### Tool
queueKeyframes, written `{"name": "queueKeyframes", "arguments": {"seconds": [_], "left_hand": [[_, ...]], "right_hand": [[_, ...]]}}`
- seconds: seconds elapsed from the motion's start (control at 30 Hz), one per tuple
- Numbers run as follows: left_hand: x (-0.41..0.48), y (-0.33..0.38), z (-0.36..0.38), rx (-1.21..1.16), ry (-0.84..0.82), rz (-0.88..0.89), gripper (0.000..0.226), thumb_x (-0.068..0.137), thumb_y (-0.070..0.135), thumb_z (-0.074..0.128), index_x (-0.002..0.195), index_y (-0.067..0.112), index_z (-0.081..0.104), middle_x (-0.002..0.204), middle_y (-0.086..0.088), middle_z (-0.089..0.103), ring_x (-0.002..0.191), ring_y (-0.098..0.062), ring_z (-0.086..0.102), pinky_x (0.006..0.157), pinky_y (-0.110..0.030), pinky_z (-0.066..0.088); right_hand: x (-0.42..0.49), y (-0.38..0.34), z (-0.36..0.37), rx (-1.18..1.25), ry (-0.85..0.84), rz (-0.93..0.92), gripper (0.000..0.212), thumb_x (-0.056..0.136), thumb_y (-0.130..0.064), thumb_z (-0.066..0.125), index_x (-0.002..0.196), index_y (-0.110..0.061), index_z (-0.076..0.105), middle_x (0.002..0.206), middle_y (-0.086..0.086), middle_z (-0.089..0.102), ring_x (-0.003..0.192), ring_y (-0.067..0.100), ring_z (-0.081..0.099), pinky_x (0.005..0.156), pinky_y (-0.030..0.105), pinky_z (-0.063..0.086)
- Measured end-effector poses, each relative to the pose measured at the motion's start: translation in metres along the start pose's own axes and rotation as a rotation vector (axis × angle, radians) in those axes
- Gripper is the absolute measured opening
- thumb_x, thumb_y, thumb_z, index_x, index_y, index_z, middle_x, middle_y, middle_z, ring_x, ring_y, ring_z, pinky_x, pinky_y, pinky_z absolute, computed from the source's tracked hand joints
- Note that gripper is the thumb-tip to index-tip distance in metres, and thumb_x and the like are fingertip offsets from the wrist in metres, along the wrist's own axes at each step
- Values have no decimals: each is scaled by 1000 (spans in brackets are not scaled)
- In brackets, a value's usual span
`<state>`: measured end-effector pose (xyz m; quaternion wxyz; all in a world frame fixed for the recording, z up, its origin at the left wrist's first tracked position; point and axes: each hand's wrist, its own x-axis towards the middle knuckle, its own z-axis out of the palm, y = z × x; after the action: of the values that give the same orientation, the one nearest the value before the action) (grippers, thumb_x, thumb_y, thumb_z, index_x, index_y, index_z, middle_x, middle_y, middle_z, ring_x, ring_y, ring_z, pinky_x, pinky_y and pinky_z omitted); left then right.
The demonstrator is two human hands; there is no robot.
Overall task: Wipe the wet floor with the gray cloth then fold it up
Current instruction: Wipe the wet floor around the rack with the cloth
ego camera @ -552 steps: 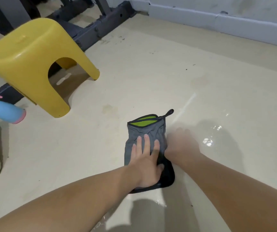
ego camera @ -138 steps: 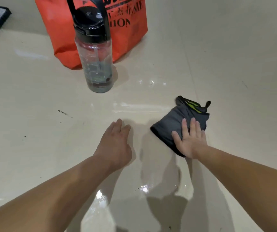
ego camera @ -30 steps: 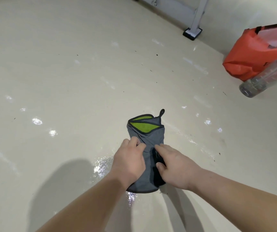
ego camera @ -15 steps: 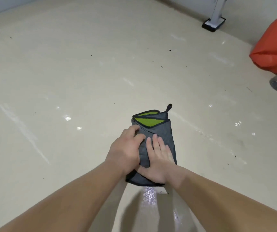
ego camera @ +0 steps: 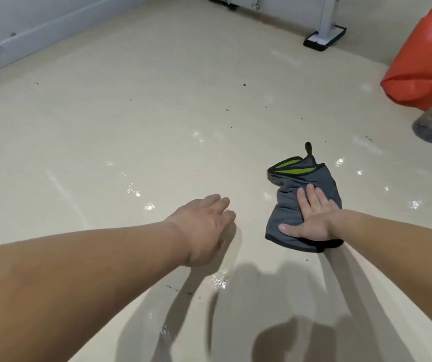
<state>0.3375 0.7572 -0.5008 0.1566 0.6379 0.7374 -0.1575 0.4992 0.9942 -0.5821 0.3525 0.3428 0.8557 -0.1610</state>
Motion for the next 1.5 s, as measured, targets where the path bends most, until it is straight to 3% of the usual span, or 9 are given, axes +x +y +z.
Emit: {"name": "queueKeyframes", "arguments": {"seconds": [0.37,0.53,0.6,0.7,0.8,1.0,1.1,1.27,1.5], "left_hand": [[57,155,-17,-295,-29,-144,68,105,37,41,161,18,8,171,-7,-6,156,-24,8,122,-35,24],[83,217,-15,-304,-47,-60,72,101,25,45,160,16,6,171,-10,-2,155,-25,8,123,-31,19],[92,238,-14,-314,-37,-41,68,98,24,47,158,17,15,168,-12,9,152,-27,17,121,-33,24],[100,276,-12,-322,-16,-2,56,94,24,50,146,17,32,157,-8,23,140,-26,28,112,-34,34],[102,303,-5,-380,11,49,52,96,26,46,146,16,34,161,-10,15,146,-27,20,117,-35,30],[100,327,5,-489,58,134,58,102,24,39,158,21,24,171,-7,-4,157,-22,1,124,-27,12],[108,325,1,-425,68,175,63,99,20,47,158,21,25,171,-8,-3,157,-23,4,123,-27,14],[129,347,-8,-432,85,184,59,99,17,45,156,16,29,168,-11,12,153,-27,14,122,-31,19],[119,391,-1,-473,-7,340,63,98,14,47,157,22,29,171,-3,4,155,-19,7,123,-28,14]], "right_hand": [[-48,98,96,189,431,-82,102,88,-85,17,160,-21,-20,165,3,-32,151,18,-32,124,43,-15],[-120,142,185,116,551,-227,98,92,-82,27,162,-13,21,171,10,9,158,26,8,122,48,12],[-131,171,197,113,554,-273,97,92,-82,30,162,-15,24,171,7,11,158,23,10,123,46,13],[-134,214,190,153,574,-163,100,88,-87,26,163,-25,4,170,0,-11,157,15,-11,127,39,-2],[-136,246,184,276,452,55,102,86,-89,20,160,-30,-19,163,-5,-34,148,9,-34,125,38,-14],[-158,212,217,410,542,312,99,90,-83,8,162,-18,-11,168,8,-23,153,22,-27,125,44,-10],[-182,202,235,375,513,257,99,88,-84,2,160,-18,-12,167,8,-23,152,22,-29,124,45,-10],[-210,260,241,321,421,239,98,89,-85,19,160,-28,-18,164,-2,-33,148,10,-36,126,39,-12],[-240,341,266,505,266,696,105,85,-88,13,159,-23,-23,166,6,-31,152,20,-29,126,43,-10]]}}
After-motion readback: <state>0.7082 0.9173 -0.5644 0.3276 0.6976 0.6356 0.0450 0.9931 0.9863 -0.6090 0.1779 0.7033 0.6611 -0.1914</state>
